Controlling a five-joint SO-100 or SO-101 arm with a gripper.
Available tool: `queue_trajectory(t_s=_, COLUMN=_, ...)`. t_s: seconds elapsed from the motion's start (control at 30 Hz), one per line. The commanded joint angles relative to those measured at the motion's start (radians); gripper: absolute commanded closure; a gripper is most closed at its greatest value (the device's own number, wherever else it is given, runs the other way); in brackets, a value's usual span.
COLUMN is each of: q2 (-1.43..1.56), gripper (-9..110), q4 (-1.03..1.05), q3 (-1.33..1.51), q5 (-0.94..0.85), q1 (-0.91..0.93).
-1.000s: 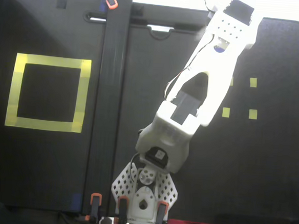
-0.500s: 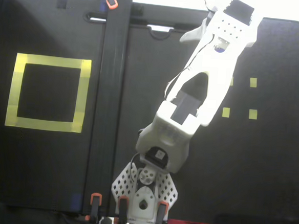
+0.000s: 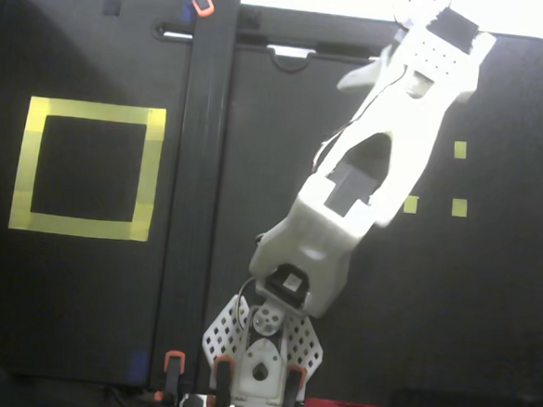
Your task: Grasp the block and place it in the designated area.
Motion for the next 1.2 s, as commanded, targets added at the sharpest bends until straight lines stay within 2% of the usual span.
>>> queue_trajectory(t_s=0.0, q2=-0.012, gripper=59, q4=-0.034, q3=-0.041, q5=-0.008, q1=0.006)
queue_trajectory(t_s=0.33, q2=-0.118, gripper=59, q4=-0.129, q3=-0.041, q5=-0.008, q1=0.017)
queue_trajectory(t_s=1.17, q2=-0.249, gripper=59, q4=-0.190, q3=-0.041, q5=-0.008, q1=-0.006)
